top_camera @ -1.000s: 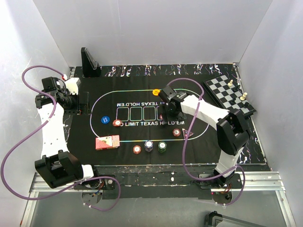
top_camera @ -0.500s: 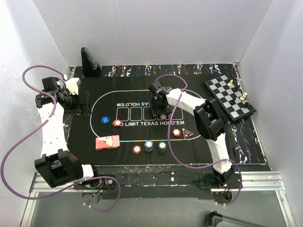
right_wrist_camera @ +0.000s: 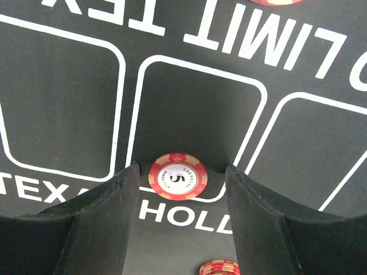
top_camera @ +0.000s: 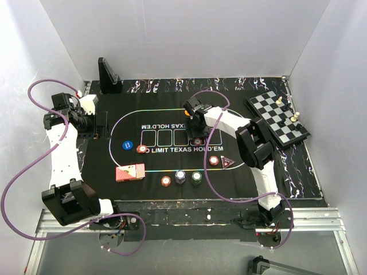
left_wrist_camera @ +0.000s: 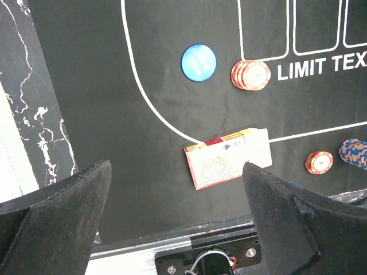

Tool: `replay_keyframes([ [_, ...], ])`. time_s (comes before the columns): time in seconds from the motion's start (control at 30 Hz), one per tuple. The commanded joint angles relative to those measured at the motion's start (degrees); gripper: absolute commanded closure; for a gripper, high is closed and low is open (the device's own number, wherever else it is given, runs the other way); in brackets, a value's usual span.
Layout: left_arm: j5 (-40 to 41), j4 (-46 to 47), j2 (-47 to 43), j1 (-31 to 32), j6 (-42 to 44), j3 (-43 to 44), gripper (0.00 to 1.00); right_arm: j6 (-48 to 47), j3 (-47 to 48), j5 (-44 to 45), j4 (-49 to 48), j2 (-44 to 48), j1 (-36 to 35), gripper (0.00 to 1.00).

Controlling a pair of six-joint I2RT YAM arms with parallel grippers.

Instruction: Distribute texas hold em gaming equipment

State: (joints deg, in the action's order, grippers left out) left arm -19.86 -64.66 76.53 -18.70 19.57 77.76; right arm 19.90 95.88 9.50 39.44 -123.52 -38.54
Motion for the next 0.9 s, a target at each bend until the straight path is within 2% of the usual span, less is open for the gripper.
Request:
replay_keyframes([
  [0.0,0.3,0.5,-0.8,-0.3,0.7,1.3,0.0,0.9,-2.0,-1.8,-0.9,0.7,0.4,0.33],
  [0.3,0.3,0.5,-0.9,-0.3,0.6,1.3,0.0,1.8,-2.4,-1.9,0.0,-1.3,-0.8,0.39],
  [0.43,0.3,0.4,-1.1,-0.3,0.7,1.3,0.0,1.8,-2.3,-0.4,0.5,-2.0,-2.1,0.33],
  [0.63,0.5,0.4,-1.4,-0.3,0.9,1.2,0.0,1.5,-1.3,1.1,1.8,-2.7,-2.9,0.32],
  [0.87,0.3,0.8,-1.5,-0.3,0.9,0.9,0.0,1.4,-2.2,4.6,4.2,-3.2,-3.4,0.39],
])
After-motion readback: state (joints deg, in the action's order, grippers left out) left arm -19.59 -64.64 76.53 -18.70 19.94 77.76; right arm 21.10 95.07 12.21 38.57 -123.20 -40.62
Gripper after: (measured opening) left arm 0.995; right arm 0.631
